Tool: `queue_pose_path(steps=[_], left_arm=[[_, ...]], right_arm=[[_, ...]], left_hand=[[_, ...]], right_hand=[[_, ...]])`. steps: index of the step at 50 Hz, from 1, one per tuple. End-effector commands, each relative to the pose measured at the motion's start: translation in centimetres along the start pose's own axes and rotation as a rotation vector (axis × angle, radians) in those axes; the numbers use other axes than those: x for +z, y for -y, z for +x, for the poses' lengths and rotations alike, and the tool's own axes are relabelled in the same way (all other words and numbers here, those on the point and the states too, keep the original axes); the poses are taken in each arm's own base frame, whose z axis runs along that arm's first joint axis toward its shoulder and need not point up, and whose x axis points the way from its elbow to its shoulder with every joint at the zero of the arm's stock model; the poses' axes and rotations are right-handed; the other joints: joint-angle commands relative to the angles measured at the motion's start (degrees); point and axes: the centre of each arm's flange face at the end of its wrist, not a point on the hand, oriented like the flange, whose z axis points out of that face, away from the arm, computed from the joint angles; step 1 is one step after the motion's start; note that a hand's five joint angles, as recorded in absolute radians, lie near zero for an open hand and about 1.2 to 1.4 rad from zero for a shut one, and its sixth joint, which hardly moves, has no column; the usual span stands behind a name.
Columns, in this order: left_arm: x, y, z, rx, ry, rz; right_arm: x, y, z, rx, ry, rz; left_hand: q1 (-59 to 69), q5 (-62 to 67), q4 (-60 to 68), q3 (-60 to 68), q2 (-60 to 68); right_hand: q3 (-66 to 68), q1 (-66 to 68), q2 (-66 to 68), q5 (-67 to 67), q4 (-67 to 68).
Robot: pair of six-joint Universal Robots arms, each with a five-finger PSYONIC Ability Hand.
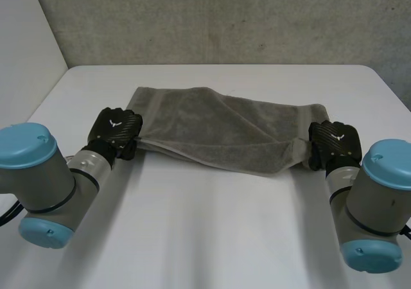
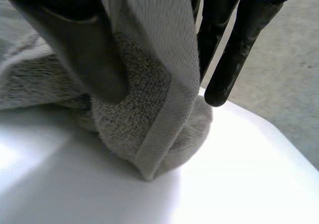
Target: Fold the towel.
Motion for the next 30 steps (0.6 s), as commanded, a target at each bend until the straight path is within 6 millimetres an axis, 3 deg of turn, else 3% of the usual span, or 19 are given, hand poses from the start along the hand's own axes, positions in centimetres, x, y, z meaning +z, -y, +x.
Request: queue_pose_path(steps=[1, 6, 11, 22, 24, 25, 26, 27, 28, 29, 30], left_arm=[[-0.1, 0.3, -0.4, 0.001, 0.011, 0.005], [-0.4, 1.4, -0.8, 0.004, 0.019, 0.023], [-0.7, 2.2, -1.0, 0.003, 0.02, 0.028], [-2.0, 3.4, -1.0, 0.011, 0.004, 0.001], [-2.8, 4.7, -1.2, 0.009, -0.003, -0.005], [-2.8, 4.7, -1.2, 0.009, -0.003, -0.005], [-3.4, 5.8, -1.4, 0.01, -0.01, 0.005], [-4.1, 7.1, -1.7, 0.009, -0.016, 0.025], [-4.1, 7.1, -1.7, 0.009, -0.016, 0.025], [-4.9, 8.7, -2.0, 0.011, -0.021, 0.056], [-5.6, 10.2, -2.7, 0.017, -0.014, 0.093]], right_arm=[[-0.2, 0.5, -0.5, -0.009, 0.136, -0.025], [-1.1, 3.2, 0.5, -0.03, 0.268, -0.02], [-1.6, 4.6, 1.0, -0.038, 0.323, -0.049], [-2.8, 4.5, 1.9, -0.149, 0.384, -0.228], [-3.1, 4.9, 1.9, -0.182, 0.396, -0.23], [-3.5, 5.7, 2.0, -0.198, 0.408, -0.23], [-4.1, 7.3, 2.3, -0.201, 0.414, -0.205], [-4.1, 7.4, 2.3, -0.201, 0.414, -0.205], [-4.9, 9.6, 2.8, -0.201, 0.41, -0.157], [-5.4, 11.8, 3.4, -0.203, 0.4, -0.105], [-5.4, 11.8, 3.4, -0.203, 0.4, -0.104]], left_hand=[[4.9, 3.9, 2.4, 2.9, 3.3], [4.9, 3.9, 2.4, 2.9, 3.3], [4.9, 3.9, 2.4, 2.9, 3.3], [4.9, 3.9, 2.4, 2.9, 3.3], [4.9, 3.9, 2.4, 2.9, 3.3], [4.9, 3.9, 2.4, 2.9, 3.3], [4.9, 3.9, 2.4, 2.9, 3.3], [4.9, 3.9, 2.4, 2.9, 3.3], [4.9, 3.9, 2.4, 2.9, 3.3], [4.9, 3.9, 2.4, 2.9, 3.3], [4.9, 3.9, 2.4, 2.9, 3.3]], right_hand=[[16.5, 15.7, 15.9, 16.4, 16.3], [19.6, 18.8, 19.1, 19.6, 19.5], [19.6, 18.8, 19.1, 19.6, 19.5], [19.6, 18.8, 19.1, 19.6, 19.5], [19.6, 18.8, 19.1, 19.6, 19.5], [19.6, 18.8, 19.1, 19.6, 19.5], [19.6, 18.8, 19.1, 19.6, 19.5], [19.6, 18.8, 19.1, 19.6, 19.5], [19.6, 18.8, 19.1, 19.6, 19.5], [19.6, 18.8, 19.1, 19.6, 19.5], [19.6, 18.8, 19.1, 19.6, 19.5]])
